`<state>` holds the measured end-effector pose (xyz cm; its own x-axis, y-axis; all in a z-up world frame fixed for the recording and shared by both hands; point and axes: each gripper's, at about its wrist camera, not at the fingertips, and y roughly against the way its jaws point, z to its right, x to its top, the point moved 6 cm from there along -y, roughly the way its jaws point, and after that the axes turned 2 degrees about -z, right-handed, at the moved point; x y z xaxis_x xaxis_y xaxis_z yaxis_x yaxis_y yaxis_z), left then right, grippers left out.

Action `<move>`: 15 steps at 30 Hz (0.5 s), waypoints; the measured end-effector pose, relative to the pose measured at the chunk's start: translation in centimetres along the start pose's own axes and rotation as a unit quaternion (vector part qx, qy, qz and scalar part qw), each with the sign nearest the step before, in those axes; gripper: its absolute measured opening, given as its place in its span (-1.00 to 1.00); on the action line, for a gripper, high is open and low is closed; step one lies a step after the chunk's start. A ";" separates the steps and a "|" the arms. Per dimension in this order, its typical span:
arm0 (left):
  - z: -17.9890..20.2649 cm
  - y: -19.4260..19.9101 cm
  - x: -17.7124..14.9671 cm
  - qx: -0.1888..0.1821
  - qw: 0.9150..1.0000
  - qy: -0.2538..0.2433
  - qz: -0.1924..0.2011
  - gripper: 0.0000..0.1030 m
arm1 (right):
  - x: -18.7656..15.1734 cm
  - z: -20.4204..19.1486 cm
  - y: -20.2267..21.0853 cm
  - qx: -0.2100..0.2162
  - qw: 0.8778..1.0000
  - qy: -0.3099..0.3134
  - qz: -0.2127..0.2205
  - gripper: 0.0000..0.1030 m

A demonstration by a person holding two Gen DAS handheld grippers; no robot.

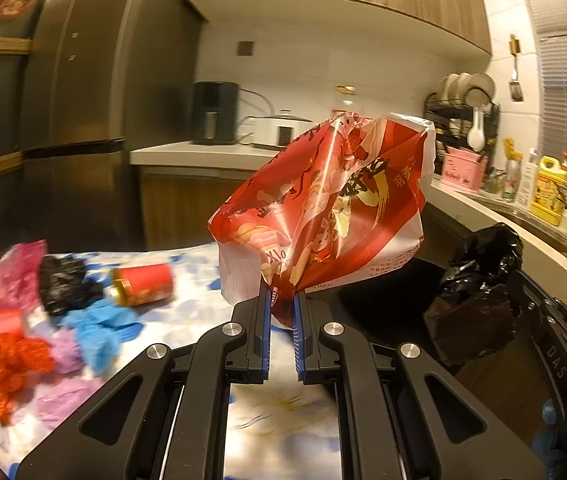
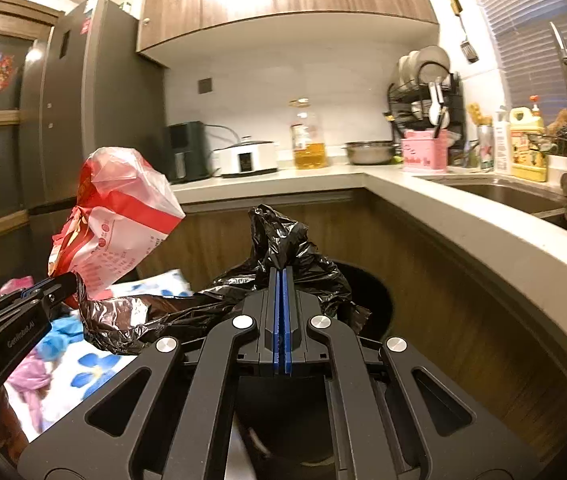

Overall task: Collect trash
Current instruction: 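Carry the snack bag and black bag in both grippers over the bin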

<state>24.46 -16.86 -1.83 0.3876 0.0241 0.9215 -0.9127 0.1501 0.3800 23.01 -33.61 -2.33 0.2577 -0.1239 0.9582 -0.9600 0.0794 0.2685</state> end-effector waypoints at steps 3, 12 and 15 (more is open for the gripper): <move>1.8 -1.2 -0.1 -0.017 1.000 -0.008 -0.005 -0.82 | 0.2 1.3 -0.9 -0.014 1.000 0.001 -0.001 -0.97; 5.3 -4.3 -0.4 -0.059 0.998 -0.024 -0.022 -0.82 | 0.2 3.4 -3.1 -0.031 0.999 -0.001 -0.011 -0.97; 6.1 -5.2 -0.4 -0.068 0.997 -0.027 -0.027 -0.82 | 0.4 3.8 -3.8 -0.033 0.999 -0.003 -0.014 -0.97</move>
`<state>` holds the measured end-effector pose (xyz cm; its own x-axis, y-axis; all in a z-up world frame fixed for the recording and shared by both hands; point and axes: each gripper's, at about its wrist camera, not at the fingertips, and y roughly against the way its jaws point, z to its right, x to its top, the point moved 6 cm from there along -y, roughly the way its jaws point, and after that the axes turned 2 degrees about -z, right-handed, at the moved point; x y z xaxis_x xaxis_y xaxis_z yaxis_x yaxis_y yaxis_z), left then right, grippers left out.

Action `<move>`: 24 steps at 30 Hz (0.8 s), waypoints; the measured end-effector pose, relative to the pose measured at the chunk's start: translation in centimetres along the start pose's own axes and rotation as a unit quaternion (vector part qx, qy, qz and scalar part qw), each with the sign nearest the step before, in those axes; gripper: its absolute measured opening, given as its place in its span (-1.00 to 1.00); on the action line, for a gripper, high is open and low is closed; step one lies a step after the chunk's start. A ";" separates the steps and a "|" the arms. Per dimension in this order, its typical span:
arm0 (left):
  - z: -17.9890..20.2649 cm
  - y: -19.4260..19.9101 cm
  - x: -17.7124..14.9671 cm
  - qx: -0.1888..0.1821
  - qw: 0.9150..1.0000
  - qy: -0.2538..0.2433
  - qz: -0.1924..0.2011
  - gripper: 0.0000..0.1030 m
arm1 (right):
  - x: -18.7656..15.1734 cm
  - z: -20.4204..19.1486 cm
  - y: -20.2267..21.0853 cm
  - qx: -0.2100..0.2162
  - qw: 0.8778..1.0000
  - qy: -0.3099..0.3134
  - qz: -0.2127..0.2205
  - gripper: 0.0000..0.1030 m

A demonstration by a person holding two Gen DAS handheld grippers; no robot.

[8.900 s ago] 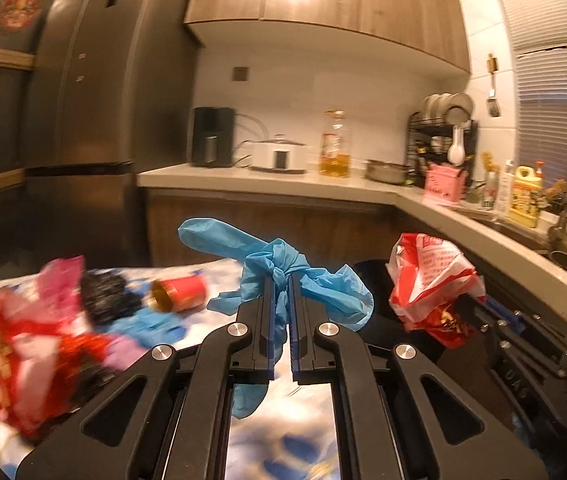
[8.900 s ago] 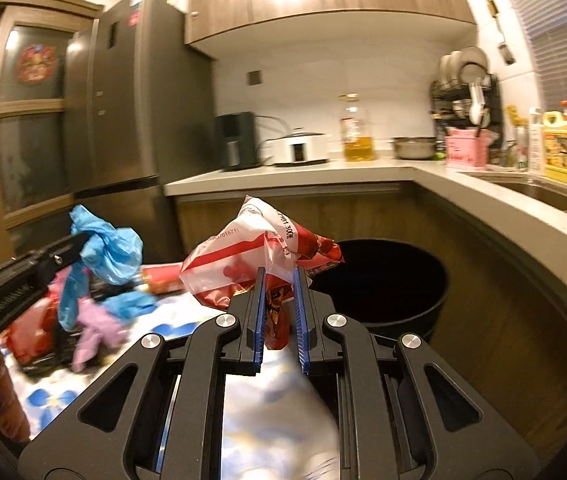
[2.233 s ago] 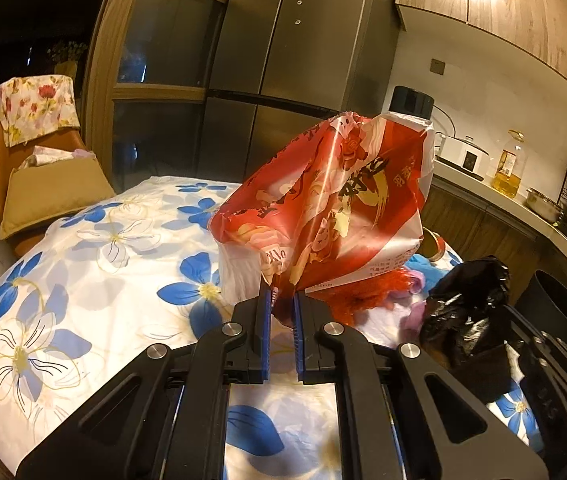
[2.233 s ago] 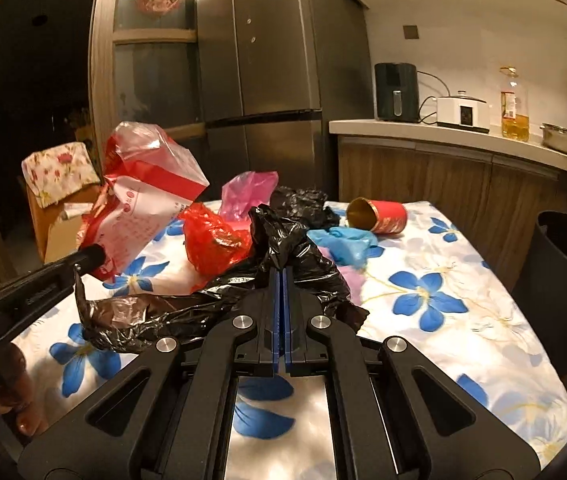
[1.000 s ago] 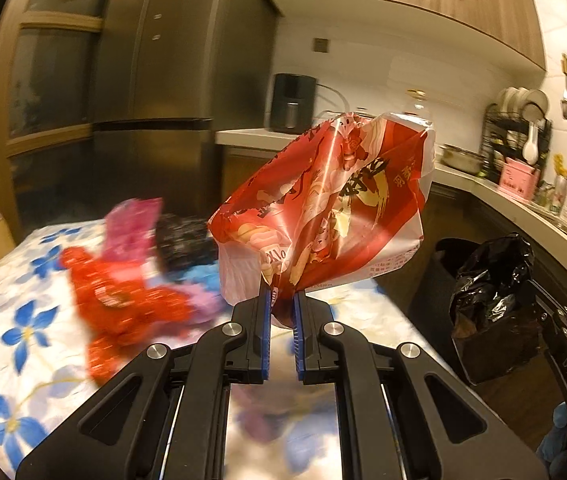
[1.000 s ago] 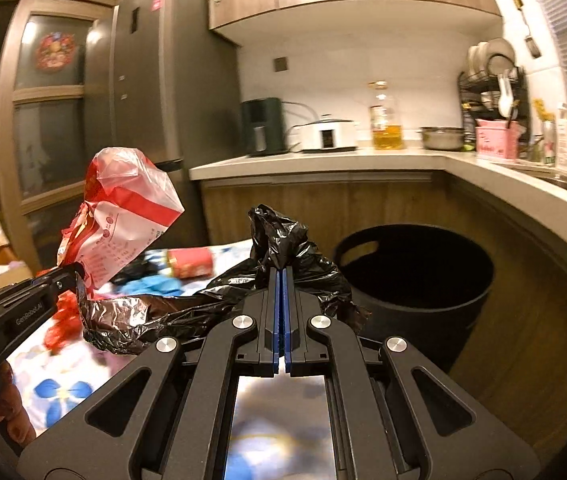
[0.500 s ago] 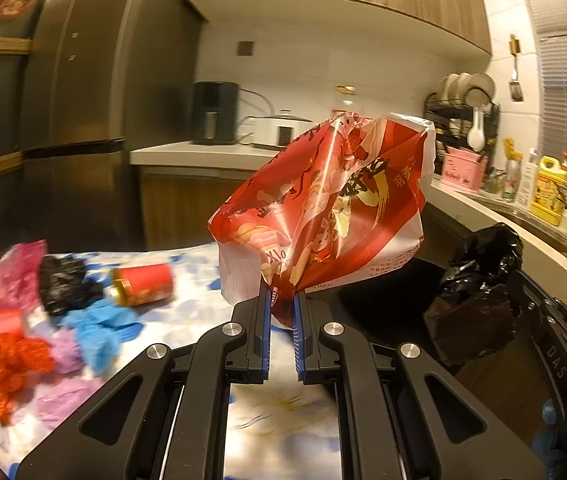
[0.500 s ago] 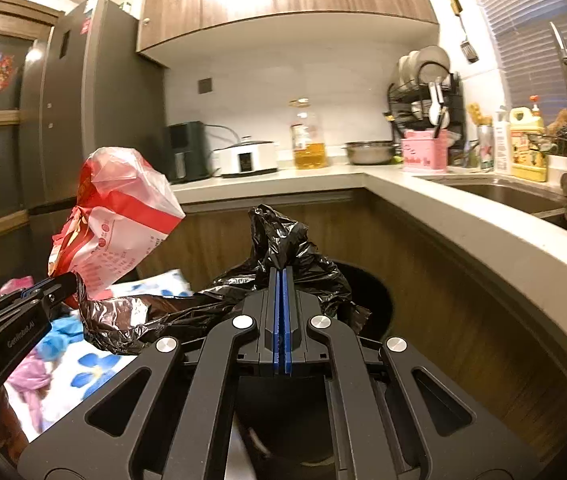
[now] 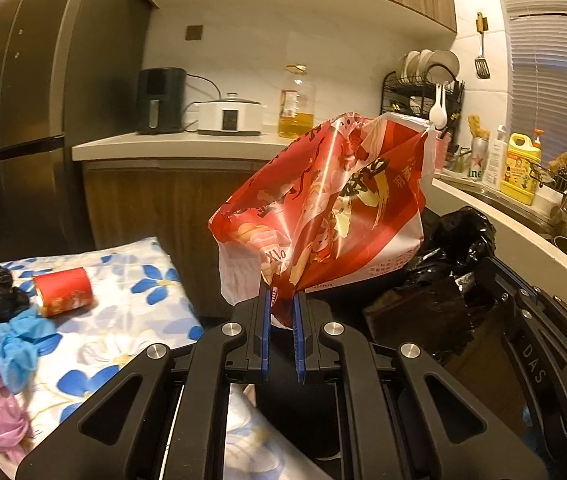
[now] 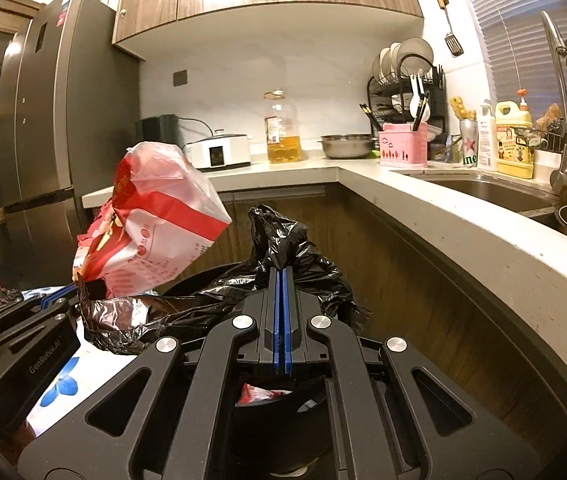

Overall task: Collect trash
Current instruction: 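Carry the snack bag and black bag in both grippers over the bin, then open both grippers to drop the bags into the bin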

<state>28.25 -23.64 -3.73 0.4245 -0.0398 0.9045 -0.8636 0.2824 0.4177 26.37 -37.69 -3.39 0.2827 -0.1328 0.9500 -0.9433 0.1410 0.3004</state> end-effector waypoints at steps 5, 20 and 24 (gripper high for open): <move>0.4 -1.2 -0.1 -0.008 1.000 -0.002 -0.007 -0.82 | 0.0 0.5 -0.9 -0.002 1.000 -0.007 -0.006 -0.97; 1.7 -3.8 -1.4 -0.039 0.998 -0.020 -0.041 -0.57 | -0.7 1.3 -3.2 0.004 0.999 -0.013 -0.030 -0.94; 1.8 -3.8 -1.7 -0.039 0.998 -0.025 -0.044 -0.17 | -1.0 1.8 -2.9 -0.001 0.999 -0.021 -0.031 -0.70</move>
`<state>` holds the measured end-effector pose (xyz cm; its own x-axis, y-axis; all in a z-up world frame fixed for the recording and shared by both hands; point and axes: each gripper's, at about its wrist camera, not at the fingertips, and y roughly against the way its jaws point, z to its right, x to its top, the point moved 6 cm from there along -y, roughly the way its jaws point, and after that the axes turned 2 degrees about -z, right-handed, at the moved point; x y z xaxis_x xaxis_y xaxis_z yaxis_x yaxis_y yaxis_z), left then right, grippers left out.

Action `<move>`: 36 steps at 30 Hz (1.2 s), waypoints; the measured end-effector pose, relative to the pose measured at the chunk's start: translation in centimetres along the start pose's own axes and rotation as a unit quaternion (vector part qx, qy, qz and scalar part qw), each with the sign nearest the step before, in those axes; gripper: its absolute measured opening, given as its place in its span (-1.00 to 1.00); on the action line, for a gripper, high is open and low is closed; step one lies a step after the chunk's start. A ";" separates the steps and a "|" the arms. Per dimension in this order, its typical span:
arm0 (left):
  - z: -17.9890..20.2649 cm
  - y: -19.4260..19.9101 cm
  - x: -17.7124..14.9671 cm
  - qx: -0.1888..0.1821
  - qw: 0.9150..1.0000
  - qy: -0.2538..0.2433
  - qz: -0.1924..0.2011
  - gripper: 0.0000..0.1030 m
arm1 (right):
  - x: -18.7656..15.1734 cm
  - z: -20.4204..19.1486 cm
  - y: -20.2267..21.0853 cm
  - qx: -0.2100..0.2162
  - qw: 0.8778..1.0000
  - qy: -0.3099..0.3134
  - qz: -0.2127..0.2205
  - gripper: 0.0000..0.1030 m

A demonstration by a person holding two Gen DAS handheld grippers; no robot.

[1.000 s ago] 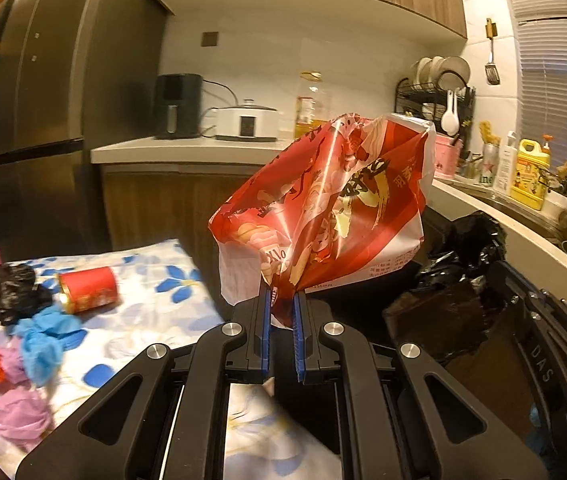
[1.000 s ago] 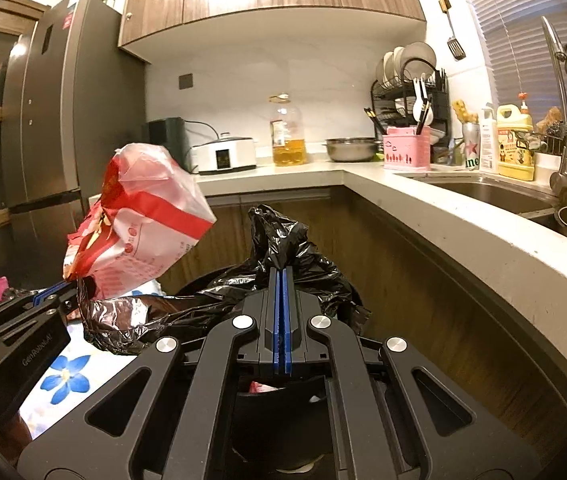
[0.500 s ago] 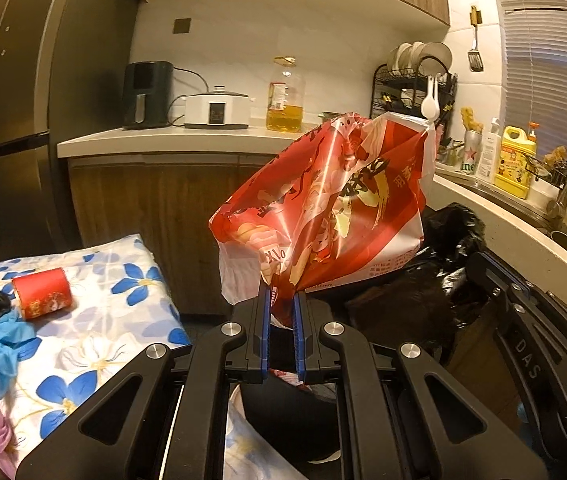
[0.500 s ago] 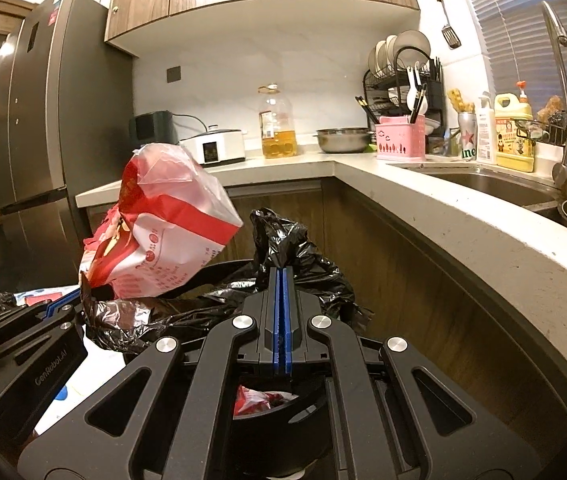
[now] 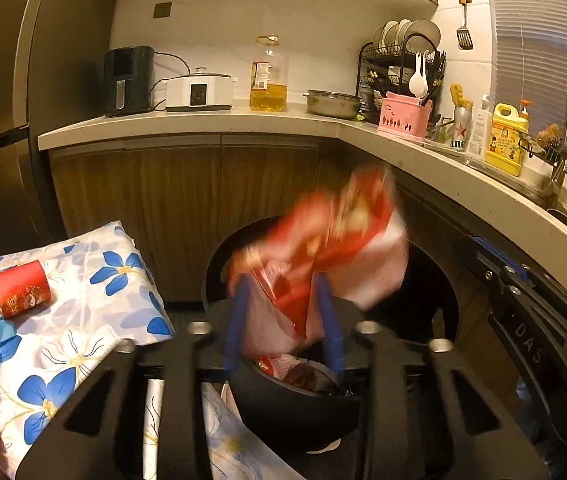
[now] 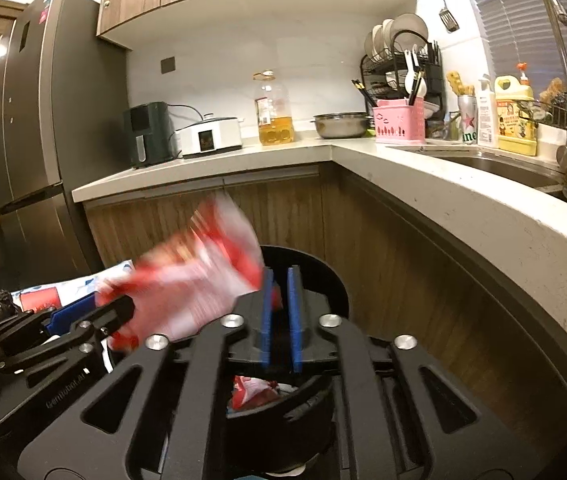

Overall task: Collect trash
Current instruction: 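Open both grippers to drop the bags into the bin, then move both open grippers back toward the remaining trash pile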

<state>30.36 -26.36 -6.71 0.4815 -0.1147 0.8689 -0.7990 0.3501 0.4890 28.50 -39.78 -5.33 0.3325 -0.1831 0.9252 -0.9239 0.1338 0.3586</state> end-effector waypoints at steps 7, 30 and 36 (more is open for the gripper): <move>-0.6 0.7 -0.5 0.002 1.000 0.010 0.001 0.18 | -0.5 0.6 0.9 -0.008 1.000 -0.009 -0.005 -0.20; -7.7 10.1 -3.3 0.111 0.991 0.066 0.027 0.89 | -2.1 -3.2 7.1 -0.014 0.999 0.025 -0.020 0.73; -8.9 12.1 -4.1 0.123 0.989 0.077 0.032 0.89 | -2.3 -4.3 8.5 -0.010 0.999 0.028 -0.016 0.76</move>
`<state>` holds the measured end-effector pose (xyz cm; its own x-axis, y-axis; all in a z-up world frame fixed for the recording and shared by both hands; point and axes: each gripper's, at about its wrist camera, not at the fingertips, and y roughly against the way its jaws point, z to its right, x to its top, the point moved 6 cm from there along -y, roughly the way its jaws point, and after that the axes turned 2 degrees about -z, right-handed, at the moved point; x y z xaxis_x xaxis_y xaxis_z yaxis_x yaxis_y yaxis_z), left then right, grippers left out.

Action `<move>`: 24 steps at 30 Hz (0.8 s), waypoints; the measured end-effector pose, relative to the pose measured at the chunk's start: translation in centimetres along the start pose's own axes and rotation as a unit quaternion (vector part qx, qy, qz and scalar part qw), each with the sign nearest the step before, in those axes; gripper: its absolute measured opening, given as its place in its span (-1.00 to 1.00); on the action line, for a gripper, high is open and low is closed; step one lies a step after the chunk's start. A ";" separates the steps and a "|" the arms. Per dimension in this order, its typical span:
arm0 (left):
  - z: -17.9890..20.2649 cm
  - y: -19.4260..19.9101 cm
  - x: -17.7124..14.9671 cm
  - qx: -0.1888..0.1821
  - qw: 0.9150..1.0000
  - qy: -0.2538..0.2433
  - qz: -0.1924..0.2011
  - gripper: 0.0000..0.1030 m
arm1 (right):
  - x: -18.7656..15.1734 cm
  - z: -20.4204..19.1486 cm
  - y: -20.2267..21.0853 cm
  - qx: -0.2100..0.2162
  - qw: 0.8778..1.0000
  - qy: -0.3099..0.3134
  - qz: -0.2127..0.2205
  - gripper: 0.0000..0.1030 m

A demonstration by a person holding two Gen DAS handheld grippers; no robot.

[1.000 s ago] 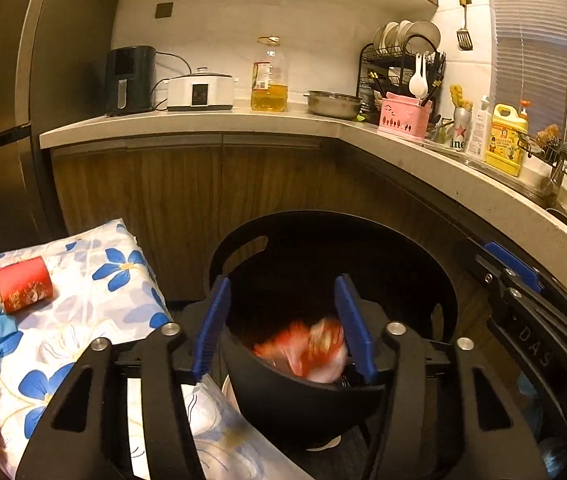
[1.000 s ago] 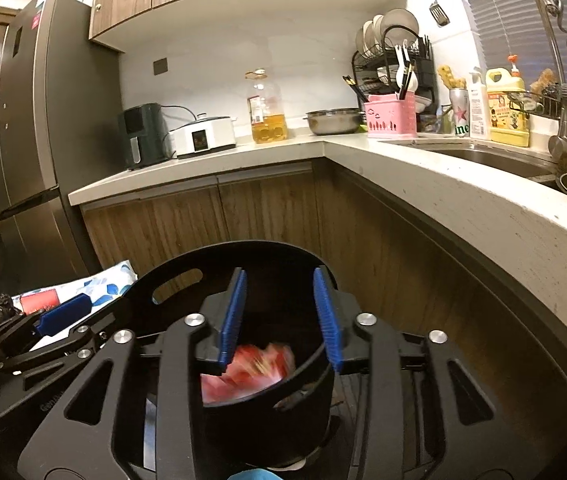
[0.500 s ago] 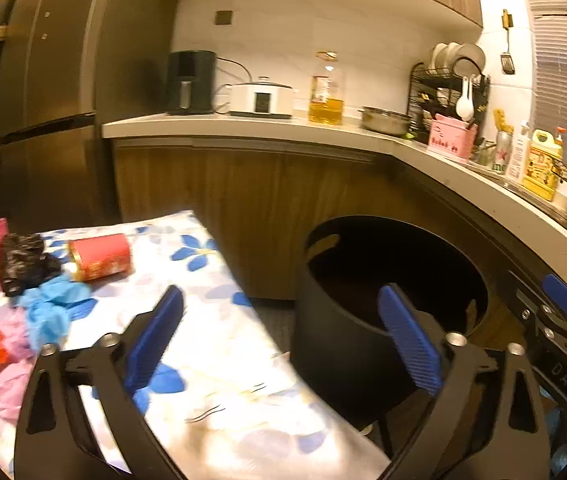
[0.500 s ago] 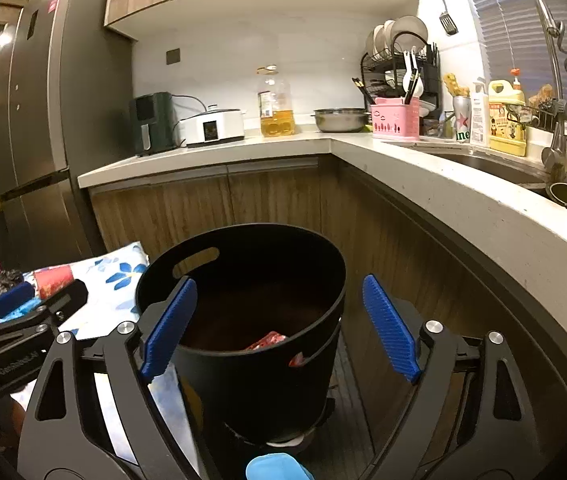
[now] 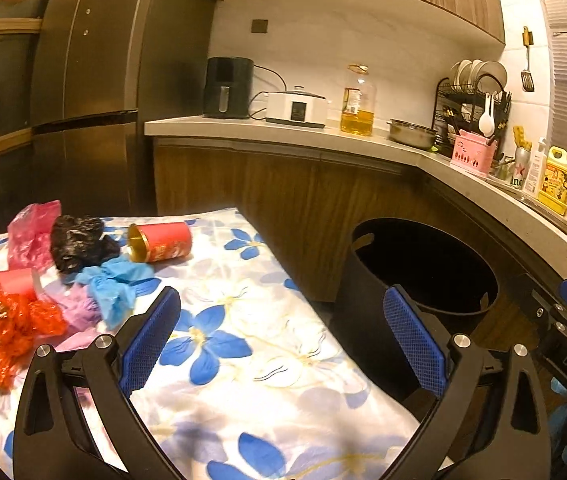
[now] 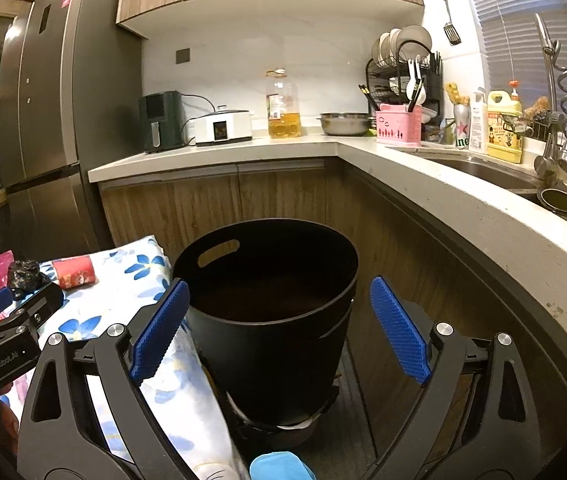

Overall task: Collect trash
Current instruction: 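Move both open grippers back toward the remaining trash pile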

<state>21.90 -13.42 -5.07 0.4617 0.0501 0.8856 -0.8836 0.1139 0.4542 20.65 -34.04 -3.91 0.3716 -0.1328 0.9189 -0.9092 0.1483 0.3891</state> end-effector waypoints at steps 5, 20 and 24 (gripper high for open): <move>-1.3 1.1 -0.1 0.007 1.000 0.005 0.005 0.89 | -0.2 -1.1 1.0 0.006 1.000 0.002 0.003 0.77; -5.2 4.0 -1.1 0.031 0.999 0.026 0.015 0.89 | -0.9 -5.1 3.4 0.026 0.999 0.024 0.012 0.77; -6.2 4.9 -1.5 0.037 0.999 0.028 0.018 0.89 | -1.2 -6.0 3.9 0.030 0.999 0.024 0.012 0.77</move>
<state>17.38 -6.81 -4.75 0.4306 0.1093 0.8959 -0.9024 0.0381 0.4291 17.83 -27.46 -3.09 0.3576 -0.0821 0.9303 -0.9267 0.0922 0.3643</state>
